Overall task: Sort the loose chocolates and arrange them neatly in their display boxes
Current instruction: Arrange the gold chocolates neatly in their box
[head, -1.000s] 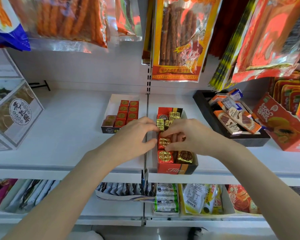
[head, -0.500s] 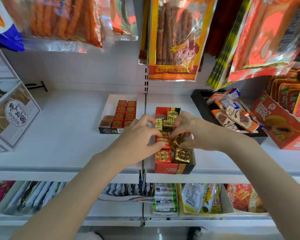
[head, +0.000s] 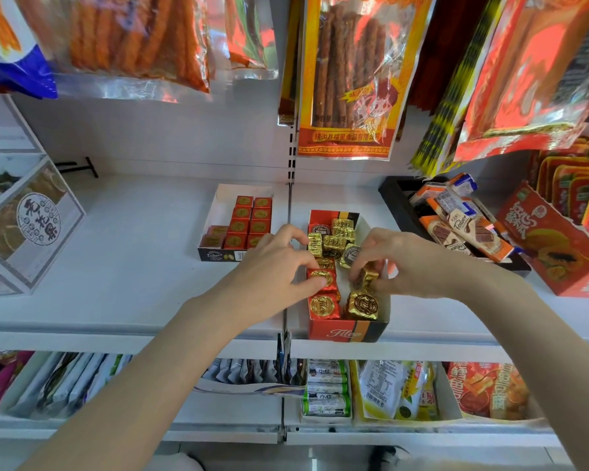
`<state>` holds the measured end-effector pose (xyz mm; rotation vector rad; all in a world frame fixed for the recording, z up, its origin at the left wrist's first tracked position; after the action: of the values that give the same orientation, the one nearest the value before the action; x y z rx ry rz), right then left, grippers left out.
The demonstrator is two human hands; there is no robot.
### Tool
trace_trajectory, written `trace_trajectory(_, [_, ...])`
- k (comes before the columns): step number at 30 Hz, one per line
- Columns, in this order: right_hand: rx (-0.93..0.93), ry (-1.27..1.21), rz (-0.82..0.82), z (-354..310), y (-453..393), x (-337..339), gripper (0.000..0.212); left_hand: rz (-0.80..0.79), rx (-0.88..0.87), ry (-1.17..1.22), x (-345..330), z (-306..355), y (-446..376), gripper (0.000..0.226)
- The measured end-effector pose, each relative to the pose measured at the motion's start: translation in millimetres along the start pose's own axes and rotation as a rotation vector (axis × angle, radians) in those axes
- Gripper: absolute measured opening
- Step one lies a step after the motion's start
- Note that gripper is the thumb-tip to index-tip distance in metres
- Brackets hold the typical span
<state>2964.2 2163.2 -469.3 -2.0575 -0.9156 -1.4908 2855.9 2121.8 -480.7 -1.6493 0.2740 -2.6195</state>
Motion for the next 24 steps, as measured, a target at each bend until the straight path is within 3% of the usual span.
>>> trace_trajectory(4, [-0.024, -0.111, -0.002, 0, 1, 3, 0.022, -0.004, -0.002, 0.007, 0, -1, 0, 0.038])
trace_trajectory(9, [-0.032, -0.130, 0.108, 3, -5, 6, 0.007, -0.006, -0.003, -0.008, -1, 0, -1, 0.038])
trace_trajectory(14, [0.010, -0.058, 0.078, -3, -4, -3, 0.008, -0.009, 0.000, -0.003, -1, 1, -1, 0.038])
trace_trajectory(18, [-0.018, -0.030, 0.331, 8, -8, 25, 0.005, -0.008, -0.010, -0.022, -1, 2, -1, 0.038])
trace_trajectory(20, [-0.073, 0.034, 0.388, 17, -11, 27, 0.017, -0.010, -0.013, -0.021, -1, 2, -1, 0.038])
trace_trajectory(24, [-0.185, 0.090, 0.268, 24, -21, -1, 0.036, -0.011, -0.011, -0.013, -1, 1, -1, 0.039])
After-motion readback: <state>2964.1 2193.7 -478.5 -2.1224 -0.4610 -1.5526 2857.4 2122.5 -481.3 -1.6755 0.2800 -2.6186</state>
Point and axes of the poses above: each hand's wrist, its own y-axis away from the middle knuckle, its own x-axis out of the back of the hand, z = x × y, the point moved 9 cm from there along -y, towards the middle knuckle, and after that the axes turned 12 degrees about z, right-handed, at the moved point
